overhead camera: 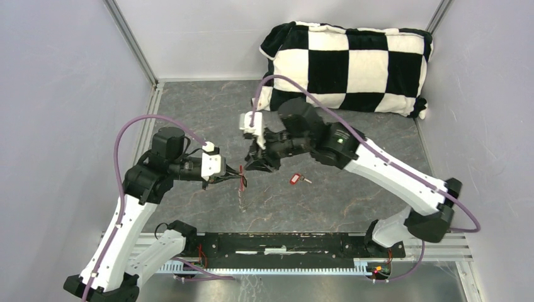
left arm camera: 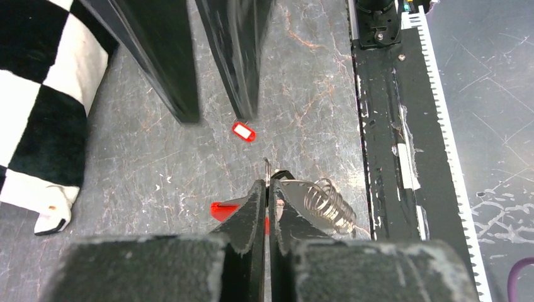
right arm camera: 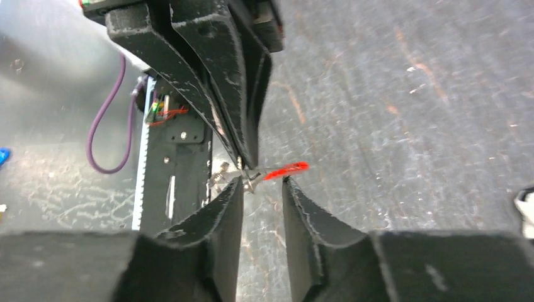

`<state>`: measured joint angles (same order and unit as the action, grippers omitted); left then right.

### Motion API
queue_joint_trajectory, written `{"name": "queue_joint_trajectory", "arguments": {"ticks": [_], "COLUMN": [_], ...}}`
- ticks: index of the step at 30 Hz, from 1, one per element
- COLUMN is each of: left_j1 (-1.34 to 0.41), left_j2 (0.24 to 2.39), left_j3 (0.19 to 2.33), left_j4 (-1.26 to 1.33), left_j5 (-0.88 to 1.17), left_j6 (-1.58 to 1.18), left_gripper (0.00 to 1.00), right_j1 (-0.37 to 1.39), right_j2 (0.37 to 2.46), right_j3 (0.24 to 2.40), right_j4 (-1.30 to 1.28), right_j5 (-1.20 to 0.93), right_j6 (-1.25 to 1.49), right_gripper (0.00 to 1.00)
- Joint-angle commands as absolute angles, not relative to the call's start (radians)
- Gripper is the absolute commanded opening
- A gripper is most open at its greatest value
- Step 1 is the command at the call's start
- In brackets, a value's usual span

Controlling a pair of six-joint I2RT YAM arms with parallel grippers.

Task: Put the keys on the keyring

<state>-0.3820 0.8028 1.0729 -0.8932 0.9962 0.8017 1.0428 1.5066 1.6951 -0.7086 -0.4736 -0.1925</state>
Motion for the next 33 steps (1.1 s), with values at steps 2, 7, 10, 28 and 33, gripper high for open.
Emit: {"name": "queue_joint_trajectory", "arguments": {"ticks": [2,7,10,28,33], "left_j1": [-0.383,-0.382,-0.383,-0.383,-0.383], "left_j2": [0.805,0.800,0.755,0.674,0.676], "left_j3": [1.098,1.103,1.070,0.945,0.953], "left_j4": [-0.894,-0.815,-0.634,0.023,0.007], "left_j5": [1.029,1.052,1.072,1.023,1.061], "left_j6": [0.847,0.766,0.633,0.056,0.084], "left_gripper": [0.02,0.02,0.02,0.02,0.02], "right_j1": [0.979,0.948,0.937,0.929,0.930], "right_j2": [1.309,1.207,1.152,1.090,1.108], "right_j3": [1.507,1.331,1.196,0.911,0.933], "right_j4": [-0.411,-0.250,-0.099,0.537,0.552], "right_j5": [-0.528,-0.532,-0.554,-0.518,-0.548], "right_j6": [-0.070,-0.002,0.091,0.465,0.464], "right_gripper": [0.41,0.49,0.53,0.62,0.61]}}
